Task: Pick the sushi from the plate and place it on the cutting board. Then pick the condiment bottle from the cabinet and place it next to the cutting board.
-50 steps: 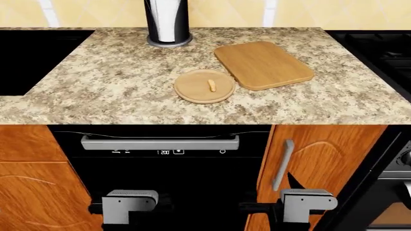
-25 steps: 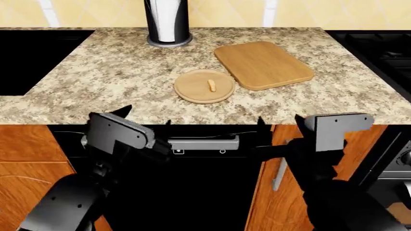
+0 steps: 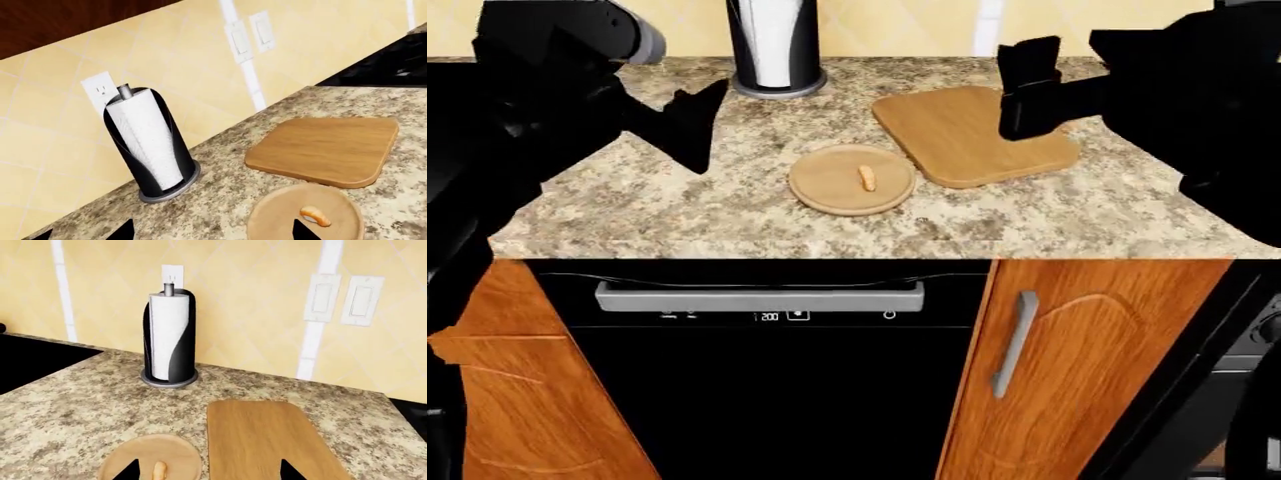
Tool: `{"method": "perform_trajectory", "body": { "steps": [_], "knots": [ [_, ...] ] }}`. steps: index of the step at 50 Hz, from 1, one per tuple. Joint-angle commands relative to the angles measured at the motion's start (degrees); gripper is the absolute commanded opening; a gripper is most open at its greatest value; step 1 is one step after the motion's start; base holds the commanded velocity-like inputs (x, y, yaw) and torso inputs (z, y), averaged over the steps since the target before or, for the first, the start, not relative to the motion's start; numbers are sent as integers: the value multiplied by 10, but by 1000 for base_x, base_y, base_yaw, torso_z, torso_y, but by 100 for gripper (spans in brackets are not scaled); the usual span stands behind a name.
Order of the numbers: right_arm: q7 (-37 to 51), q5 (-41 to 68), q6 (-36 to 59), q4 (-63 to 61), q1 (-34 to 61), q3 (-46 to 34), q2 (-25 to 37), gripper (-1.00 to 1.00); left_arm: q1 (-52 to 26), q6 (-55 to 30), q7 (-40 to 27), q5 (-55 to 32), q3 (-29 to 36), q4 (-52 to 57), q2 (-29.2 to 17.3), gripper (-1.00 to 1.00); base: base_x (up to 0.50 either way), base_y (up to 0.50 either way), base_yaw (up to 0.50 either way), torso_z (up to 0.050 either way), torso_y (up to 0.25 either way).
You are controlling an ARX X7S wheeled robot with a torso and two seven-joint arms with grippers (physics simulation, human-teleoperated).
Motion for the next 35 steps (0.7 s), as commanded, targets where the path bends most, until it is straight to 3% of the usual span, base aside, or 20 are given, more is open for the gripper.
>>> {"method": "perform_trajectory", "body": {
  "steps": [1, 35],
  "knots": [
    [20, 57, 15, 78, 106, -44, 33, 100, -100, -20, 37, 8, 24, -77, -26, 100, 152, 0, 0, 0, 0],
    [26, 76, -14, 97, 103, -74, 46, 100, -127, -9, 36, 25, 36, -113, -45, 100, 386, 0, 0, 0, 0]
  ]
}}
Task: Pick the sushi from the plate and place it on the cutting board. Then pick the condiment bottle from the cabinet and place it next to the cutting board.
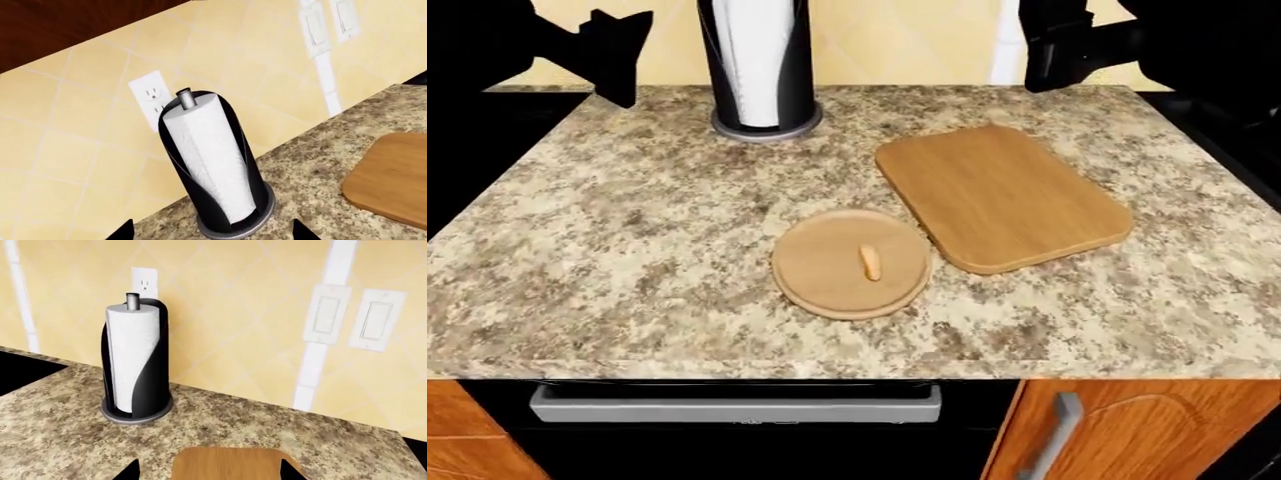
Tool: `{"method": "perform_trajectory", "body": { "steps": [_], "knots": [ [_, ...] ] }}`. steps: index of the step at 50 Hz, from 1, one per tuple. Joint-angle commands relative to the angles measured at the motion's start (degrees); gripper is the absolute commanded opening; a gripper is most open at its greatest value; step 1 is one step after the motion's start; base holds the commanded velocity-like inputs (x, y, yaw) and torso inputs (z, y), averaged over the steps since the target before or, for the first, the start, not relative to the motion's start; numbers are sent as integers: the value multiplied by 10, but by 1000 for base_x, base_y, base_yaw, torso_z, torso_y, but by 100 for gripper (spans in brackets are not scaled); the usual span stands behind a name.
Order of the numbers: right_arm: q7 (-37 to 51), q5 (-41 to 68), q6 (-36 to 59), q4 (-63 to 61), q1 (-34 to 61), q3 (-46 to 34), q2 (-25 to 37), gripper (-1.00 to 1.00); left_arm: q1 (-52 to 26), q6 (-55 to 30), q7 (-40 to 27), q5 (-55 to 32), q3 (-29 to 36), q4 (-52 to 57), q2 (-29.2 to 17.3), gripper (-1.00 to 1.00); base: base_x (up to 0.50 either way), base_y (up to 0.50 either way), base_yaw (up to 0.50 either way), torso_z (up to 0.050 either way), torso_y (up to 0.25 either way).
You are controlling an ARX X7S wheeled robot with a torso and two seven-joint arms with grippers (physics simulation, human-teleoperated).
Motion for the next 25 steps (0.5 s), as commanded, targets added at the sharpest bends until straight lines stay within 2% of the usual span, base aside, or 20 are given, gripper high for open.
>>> {"method": "perform_trajectory", "body": {
  "steps": [1, 9, 15, 17, 18, 20, 25],
  "knots": [
    [9, 13, -4, 3, -4, -4, 4, 100, -3, 6, 2, 2, 3, -12, -2, 100, 441, 0, 0, 0, 0],
    [35, 39, 0, -15, -22, 11, 1, 100, 9, 5, -1, -3, -3, -4, -6, 100, 445, 0, 0, 0, 2],
    [100, 62, 14, -58, -55, 24, -4, 100, 31, -3, -4, -13, -16, 25, -14, 100, 0, 0, 0, 0, 0],
    [234, 153, 53, -47, -62, 50, -17, 100, 34, -5, -5, -16, -22, 31, -15, 100, 0, 0, 0, 0, 0],
    [315, 239, 52, -33, -63, 49, -14, 100, 36, -6, -7, -17, -25, 32, -16, 100, 0, 0, 0, 0, 0],
    [436, 394, 23, -25, -66, 12, 4, 100, 41, -6, -9, -18, -29, 35, -16, 100, 0, 0, 0, 0, 0],
    [559, 579, -70, -88, -96, -56, 38, 100, 51, -11, -13, -23, -37, 44, -18, 100, 0, 0, 0, 0, 0]
  ]
}}
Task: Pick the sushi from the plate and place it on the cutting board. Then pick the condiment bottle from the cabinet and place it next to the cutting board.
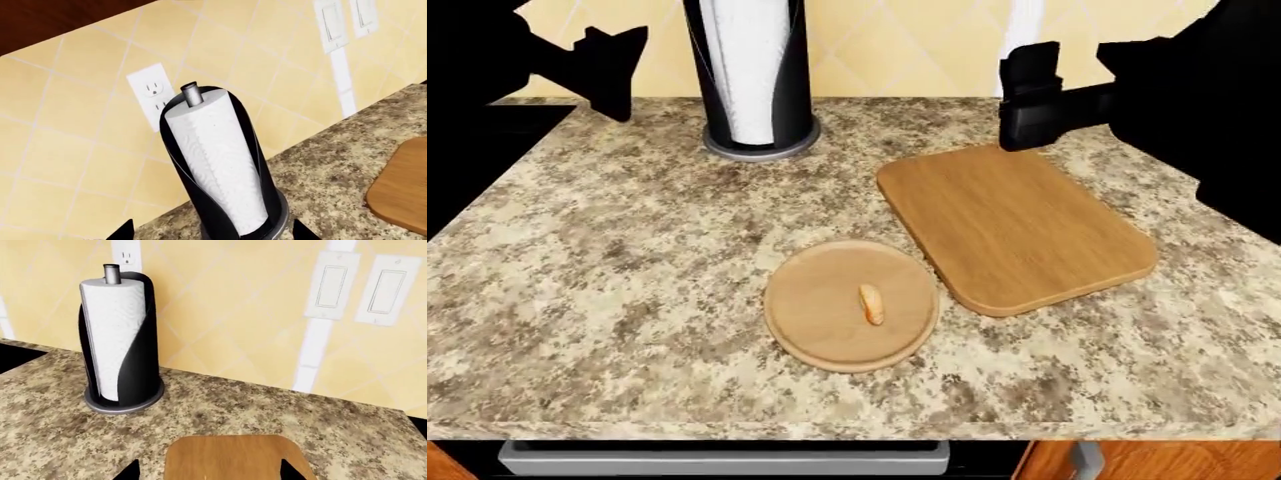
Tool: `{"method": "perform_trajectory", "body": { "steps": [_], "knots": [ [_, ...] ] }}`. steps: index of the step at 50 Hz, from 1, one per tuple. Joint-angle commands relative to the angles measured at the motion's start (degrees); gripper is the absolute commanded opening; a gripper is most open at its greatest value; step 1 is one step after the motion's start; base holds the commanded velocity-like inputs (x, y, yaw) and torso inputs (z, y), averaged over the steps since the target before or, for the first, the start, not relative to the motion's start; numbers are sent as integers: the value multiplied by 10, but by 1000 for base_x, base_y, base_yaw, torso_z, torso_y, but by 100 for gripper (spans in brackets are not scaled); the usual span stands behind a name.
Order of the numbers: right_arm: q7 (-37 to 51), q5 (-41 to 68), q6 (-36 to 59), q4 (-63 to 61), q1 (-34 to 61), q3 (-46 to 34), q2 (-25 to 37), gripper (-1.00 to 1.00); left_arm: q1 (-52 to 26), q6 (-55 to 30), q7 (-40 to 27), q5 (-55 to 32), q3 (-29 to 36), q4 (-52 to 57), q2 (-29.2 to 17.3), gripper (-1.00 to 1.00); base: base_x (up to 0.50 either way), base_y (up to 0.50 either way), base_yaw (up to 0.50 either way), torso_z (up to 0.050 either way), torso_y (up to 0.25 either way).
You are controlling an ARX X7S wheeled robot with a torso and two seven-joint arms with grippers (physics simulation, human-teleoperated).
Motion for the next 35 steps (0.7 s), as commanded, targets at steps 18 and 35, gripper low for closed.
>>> {"method": "perform_trajectory", "body": {
  "steps": [18, 35],
  "knots": [
    [343, 383, -185, -186, -146, -108, -12, 100, 35, -6, -8, -15, -25, 43, -18, 100, 0, 0, 0, 0, 0],
    [309, 331, -174, -158, -162, -151, -40, 100, 47, 15, -3, -13, -21, 33, -21, 100, 0, 0, 0, 0, 0]
  ]
}}
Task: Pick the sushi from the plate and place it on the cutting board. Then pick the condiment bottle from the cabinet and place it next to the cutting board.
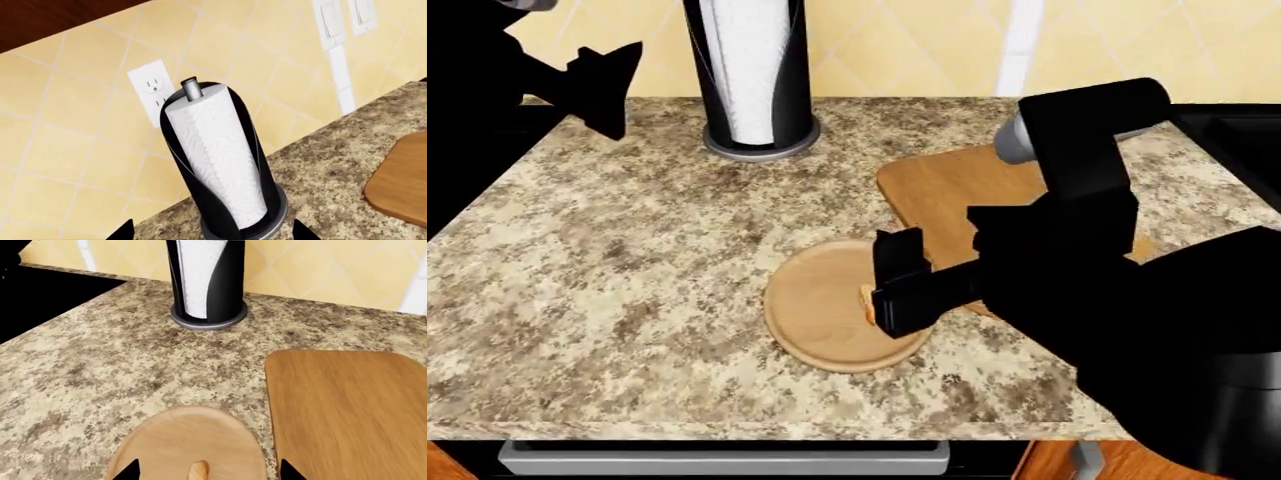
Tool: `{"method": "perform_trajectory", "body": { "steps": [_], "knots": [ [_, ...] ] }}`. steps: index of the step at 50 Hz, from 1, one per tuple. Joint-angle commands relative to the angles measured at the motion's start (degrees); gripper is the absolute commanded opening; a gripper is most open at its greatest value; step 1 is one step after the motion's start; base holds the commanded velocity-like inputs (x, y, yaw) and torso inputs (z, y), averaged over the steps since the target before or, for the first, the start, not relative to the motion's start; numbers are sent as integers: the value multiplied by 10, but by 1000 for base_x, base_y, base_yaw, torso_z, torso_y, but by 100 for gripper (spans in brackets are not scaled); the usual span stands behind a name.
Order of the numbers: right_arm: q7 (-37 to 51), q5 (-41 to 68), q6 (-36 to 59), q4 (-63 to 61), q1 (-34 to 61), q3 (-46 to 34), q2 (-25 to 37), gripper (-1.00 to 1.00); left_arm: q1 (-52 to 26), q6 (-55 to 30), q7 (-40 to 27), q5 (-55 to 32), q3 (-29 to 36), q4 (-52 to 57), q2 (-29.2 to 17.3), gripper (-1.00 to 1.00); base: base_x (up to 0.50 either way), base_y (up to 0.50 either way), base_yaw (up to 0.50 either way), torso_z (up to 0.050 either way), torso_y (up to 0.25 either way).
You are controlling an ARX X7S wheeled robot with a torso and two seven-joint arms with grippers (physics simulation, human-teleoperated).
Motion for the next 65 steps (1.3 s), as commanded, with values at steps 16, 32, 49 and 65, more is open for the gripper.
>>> {"method": "perform_trajectory", "body": {
  "steps": [16, 32, 49, 65],
  "knots": [
    [-46, -55, 8, 35, -32, -41, -31, 100, 7, 14, 5, -2, 0, -3, -8, 100, 0, 0, 0, 0, 0],
    [-75, -88, 9, 47, -59, -42, -23, 100, 10, 12, 5, -5, 0, 3, -13, 100, 0, 0, 0, 0, 0],
    [-110, -124, 11, 67, -70, -45, -25, 100, 14, 22, 4, -2, 3, -9, -14, 100, 0, 0, 0, 0, 0],
    [-136, -149, 11, 84, -76, -55, -30, 100, 13, 38, 7, 3, 9, -30, -11, 100, 0, 0, 0, 0, 0]
  ]
}}
